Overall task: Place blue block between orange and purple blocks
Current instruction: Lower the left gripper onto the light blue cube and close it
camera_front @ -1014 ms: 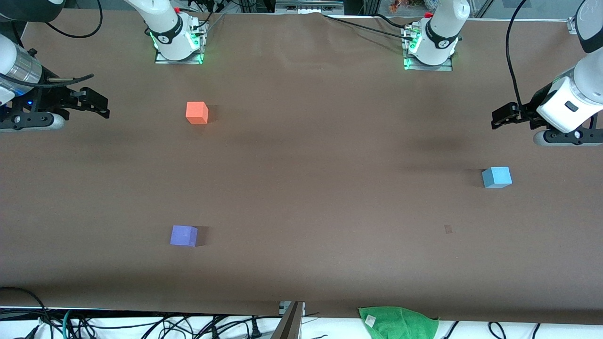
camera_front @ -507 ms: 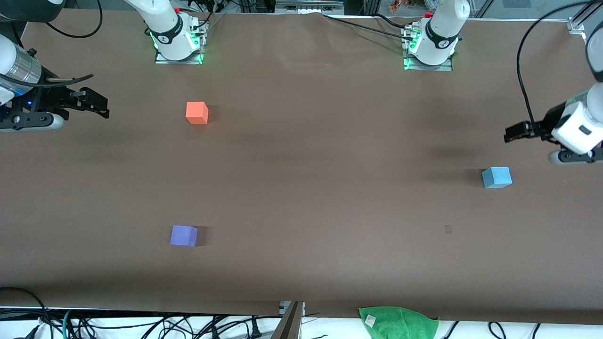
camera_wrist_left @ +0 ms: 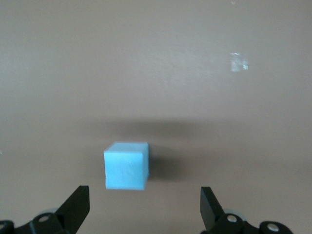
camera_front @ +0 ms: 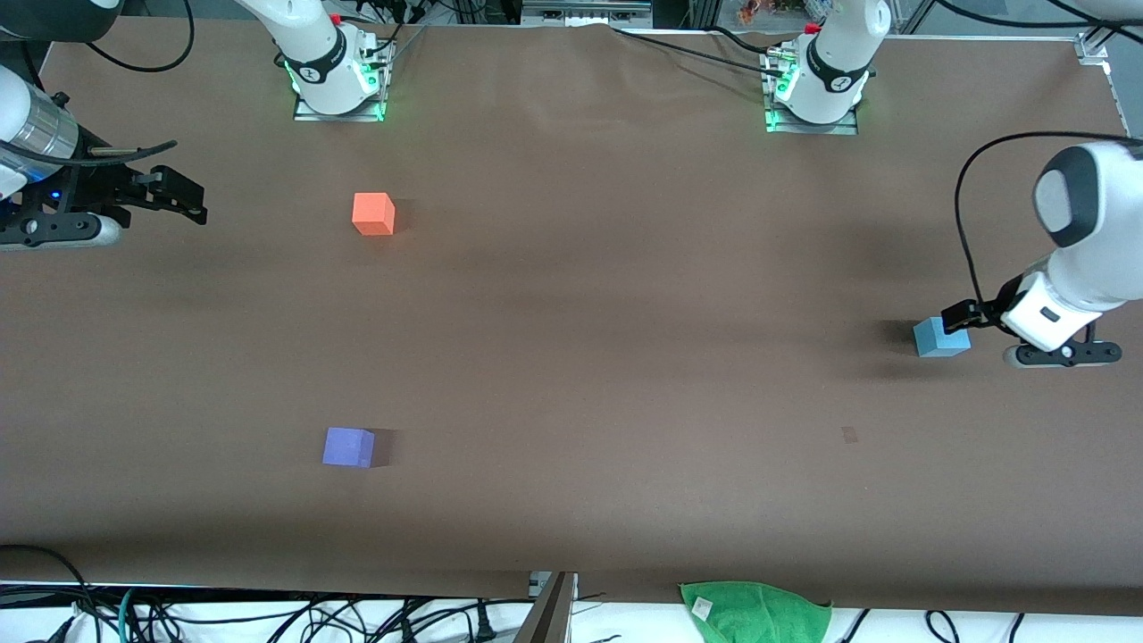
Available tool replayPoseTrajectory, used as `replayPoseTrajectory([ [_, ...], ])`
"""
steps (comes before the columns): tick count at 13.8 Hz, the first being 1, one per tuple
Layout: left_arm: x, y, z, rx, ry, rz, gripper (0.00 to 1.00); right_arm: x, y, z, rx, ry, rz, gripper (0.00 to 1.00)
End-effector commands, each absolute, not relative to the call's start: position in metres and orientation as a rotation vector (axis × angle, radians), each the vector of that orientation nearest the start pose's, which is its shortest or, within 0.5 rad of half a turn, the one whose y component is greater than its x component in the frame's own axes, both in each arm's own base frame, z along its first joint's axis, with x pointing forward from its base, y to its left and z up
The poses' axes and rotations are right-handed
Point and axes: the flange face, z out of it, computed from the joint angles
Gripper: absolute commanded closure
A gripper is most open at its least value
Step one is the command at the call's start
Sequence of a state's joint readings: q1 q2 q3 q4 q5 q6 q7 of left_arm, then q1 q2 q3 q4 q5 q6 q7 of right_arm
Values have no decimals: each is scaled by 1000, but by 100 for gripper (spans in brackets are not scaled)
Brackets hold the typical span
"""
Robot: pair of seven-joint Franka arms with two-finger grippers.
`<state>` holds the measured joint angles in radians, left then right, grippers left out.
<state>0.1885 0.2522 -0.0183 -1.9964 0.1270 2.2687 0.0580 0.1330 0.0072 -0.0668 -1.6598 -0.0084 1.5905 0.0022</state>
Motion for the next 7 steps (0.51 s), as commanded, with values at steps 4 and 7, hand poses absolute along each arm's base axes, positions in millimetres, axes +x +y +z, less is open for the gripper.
replayPoseTrajectory([
  [4,562,134,262,-3002,24,-131,0,552,33,585,-3130,-107,109,0],
  [7,560,136,235,-3015,24,-118,0,552,33,585,-3130,-107,104,0],
])
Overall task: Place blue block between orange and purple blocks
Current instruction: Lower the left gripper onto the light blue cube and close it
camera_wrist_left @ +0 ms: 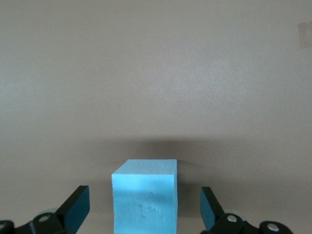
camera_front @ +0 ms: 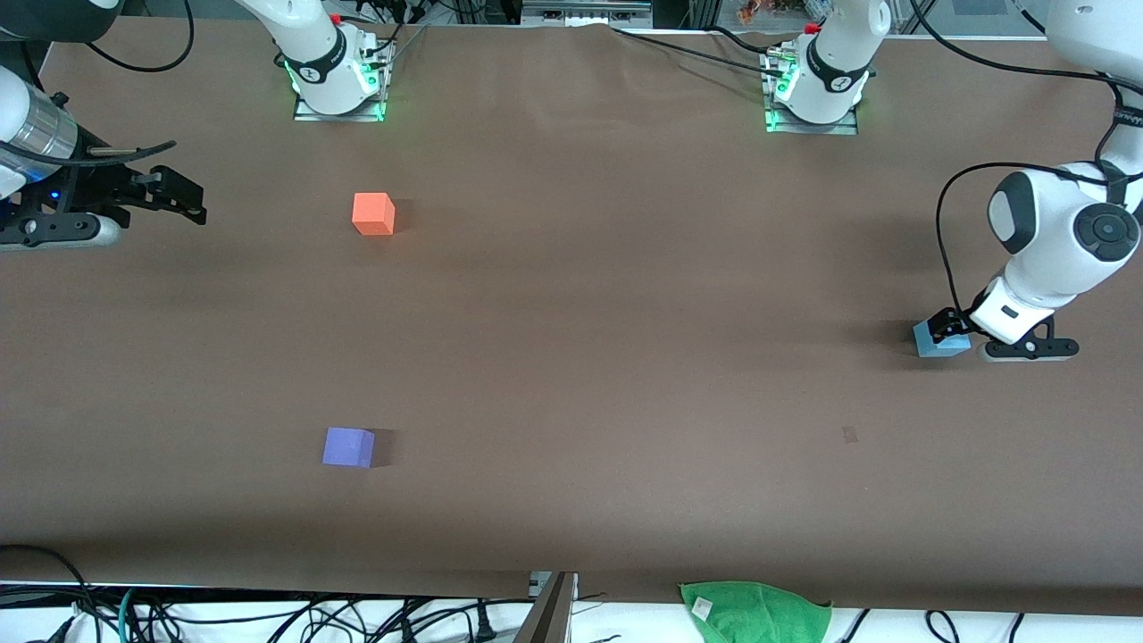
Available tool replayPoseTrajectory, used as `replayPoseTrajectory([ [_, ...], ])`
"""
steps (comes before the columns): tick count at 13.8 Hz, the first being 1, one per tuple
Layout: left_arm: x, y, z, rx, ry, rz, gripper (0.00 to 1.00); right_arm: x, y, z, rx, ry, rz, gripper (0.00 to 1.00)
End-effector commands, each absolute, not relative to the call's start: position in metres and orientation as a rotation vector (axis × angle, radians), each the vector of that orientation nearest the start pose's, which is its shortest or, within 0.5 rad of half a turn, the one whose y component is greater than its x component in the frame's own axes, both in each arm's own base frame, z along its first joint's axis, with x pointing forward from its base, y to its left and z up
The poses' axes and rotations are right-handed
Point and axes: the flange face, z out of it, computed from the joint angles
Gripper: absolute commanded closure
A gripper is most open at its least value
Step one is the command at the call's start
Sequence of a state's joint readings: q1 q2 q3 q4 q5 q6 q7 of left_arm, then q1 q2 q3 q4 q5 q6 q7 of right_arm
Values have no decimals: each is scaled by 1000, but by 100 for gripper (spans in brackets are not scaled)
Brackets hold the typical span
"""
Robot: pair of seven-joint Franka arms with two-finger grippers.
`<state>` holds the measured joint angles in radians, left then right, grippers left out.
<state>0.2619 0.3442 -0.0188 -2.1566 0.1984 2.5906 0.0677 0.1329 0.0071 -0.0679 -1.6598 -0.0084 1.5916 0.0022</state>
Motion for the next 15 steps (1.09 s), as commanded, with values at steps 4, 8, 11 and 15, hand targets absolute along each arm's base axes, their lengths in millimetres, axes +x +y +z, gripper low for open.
replayPoseTrajectory([
  [4,559,138,223,-3020,20,-109,0,552,35,585,-3130,-112,101,0],
  [8,558,139,213,-3024,21,-89,0,552,34,585,-3130,-110,99,0],
  [11,556,145,203,-3029,7,-80,0,552,37,585,-3130,-117,99,0],
  [15,551,151,183,-3038,-9,-63,14,552,38,587,-3129,-119,99,0],
])
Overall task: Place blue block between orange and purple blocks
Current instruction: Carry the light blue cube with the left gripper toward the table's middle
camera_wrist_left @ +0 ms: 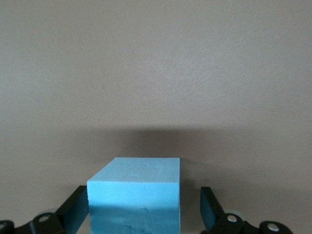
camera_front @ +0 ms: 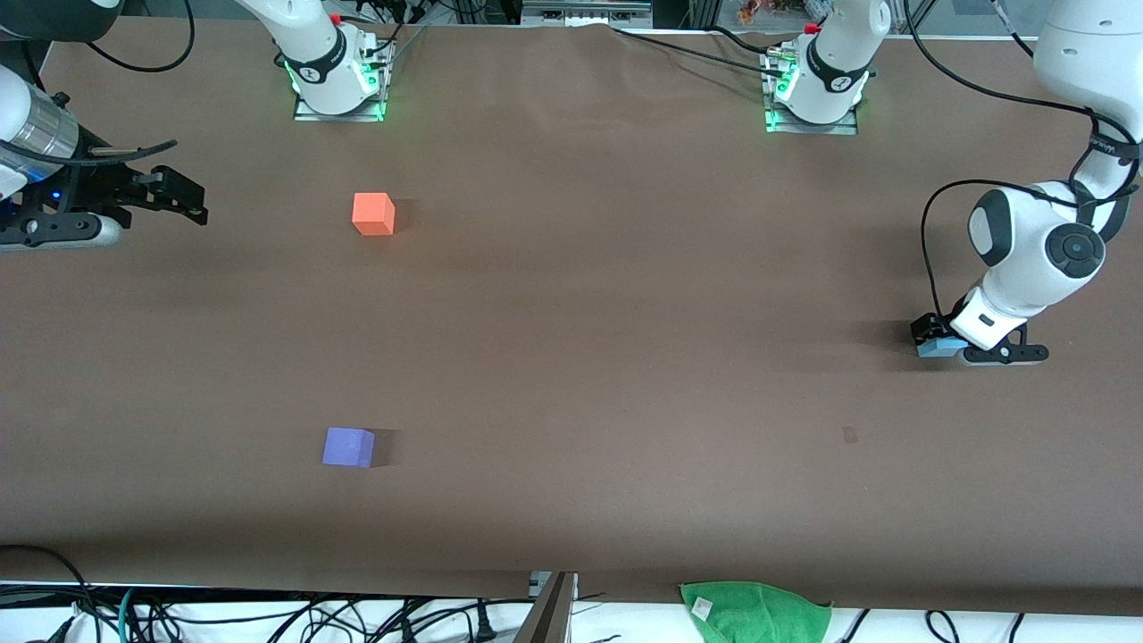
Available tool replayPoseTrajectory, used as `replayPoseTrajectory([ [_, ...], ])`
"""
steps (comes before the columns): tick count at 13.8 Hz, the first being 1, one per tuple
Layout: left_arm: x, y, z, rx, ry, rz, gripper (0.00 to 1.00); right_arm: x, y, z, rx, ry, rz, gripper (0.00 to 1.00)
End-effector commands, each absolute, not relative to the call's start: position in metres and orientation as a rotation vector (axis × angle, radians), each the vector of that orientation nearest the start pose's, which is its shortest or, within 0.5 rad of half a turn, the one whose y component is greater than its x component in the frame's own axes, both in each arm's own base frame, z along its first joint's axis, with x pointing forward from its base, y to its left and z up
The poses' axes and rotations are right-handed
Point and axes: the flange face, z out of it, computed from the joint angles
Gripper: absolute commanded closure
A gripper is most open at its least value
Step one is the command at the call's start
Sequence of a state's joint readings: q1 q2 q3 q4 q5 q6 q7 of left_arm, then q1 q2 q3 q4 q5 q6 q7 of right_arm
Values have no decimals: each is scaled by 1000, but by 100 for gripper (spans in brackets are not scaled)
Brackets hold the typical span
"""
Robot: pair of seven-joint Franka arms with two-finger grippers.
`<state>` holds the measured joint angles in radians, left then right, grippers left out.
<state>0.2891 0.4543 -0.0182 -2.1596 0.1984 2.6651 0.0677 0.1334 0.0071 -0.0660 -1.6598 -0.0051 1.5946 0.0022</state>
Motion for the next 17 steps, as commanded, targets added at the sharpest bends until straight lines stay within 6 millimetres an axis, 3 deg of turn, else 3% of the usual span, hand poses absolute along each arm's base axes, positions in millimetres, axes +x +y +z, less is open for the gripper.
replayPoseTrajectory([
  [1,551,150,183,-3040,-12,-57,45,552,39,587,-3127,-119,97,0],
  [2,551,151,183,-3040,-17,-55,57,553,39,586,-3123,-118,94,0],
  [3,550,154,183,-3041,-26,-54,63,552,39,587,-3121,-118,92,0],
  [6,554,152,192,-3039,-28,-60,68,553,39,587,-3121,-118,92,0],
  [7,556,148,200,-3039,-20,-47,68,553,39,586,-3121,-118,94,0],
  [11,580,116,269,-3044,8,41,65,553,38,587,-3121,-116,92,0],
  [14,601,67,317,-3067,-24,135,65,553,38,586,-3120,-113,94,0],
  [17,607,-18,346,-3070,-69,249,65,553,35,585,-3122,-109,96,0],
])
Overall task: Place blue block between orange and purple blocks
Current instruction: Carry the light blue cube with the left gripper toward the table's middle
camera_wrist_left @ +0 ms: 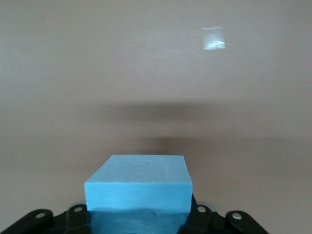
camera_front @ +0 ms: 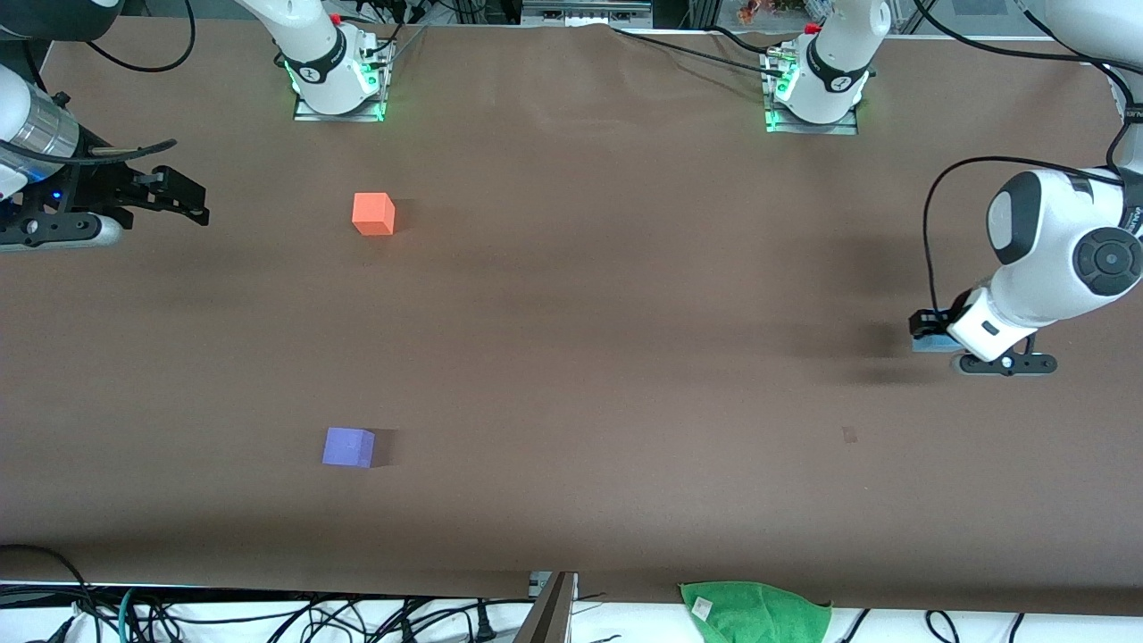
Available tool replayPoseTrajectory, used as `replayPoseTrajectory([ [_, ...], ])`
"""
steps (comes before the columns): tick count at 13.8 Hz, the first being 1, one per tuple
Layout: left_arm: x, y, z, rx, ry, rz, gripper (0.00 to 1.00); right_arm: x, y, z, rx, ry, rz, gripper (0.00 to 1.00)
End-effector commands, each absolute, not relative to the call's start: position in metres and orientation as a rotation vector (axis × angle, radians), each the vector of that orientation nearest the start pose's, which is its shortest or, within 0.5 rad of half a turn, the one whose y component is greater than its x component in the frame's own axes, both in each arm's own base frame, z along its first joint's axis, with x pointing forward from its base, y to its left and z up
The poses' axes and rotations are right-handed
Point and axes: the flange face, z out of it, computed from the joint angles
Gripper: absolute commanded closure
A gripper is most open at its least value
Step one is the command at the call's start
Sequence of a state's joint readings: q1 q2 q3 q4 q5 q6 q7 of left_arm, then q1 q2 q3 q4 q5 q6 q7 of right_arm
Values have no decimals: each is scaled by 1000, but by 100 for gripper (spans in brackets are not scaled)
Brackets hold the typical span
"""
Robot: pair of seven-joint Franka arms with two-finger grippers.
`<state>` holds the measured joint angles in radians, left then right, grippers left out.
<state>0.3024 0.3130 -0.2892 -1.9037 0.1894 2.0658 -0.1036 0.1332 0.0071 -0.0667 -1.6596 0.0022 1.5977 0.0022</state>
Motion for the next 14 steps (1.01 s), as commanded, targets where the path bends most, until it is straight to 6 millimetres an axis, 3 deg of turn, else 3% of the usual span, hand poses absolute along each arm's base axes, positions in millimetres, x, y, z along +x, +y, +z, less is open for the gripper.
replayPoseTrajectory([
  [1,607,-54,354,-3082,-68,227,65,554,35,585,-3122,-109,94,0],
  [3,604,-124,363,-3114,-54,196,65,553,36,585,-3120,-108,94,0],
  [5,594,-211,364,-3133,-145,180,60,553,36,586,-3120,-111,94,0],
  [7,586,-298,351,-3155,-136,190,53,554,33,585,-3122,-104,94,0],
  [10,576,-389,309,-3186,-170,183,54,554,32,586,-3122,-99,84,0],
  [12,558,-432,276,-3191,-179,95,49,555,32,587,-3122,-99,70,0],
  [14,544,-461,247,-3228,-172,44,48,563,32,581,-3123,-98,51,0],
])
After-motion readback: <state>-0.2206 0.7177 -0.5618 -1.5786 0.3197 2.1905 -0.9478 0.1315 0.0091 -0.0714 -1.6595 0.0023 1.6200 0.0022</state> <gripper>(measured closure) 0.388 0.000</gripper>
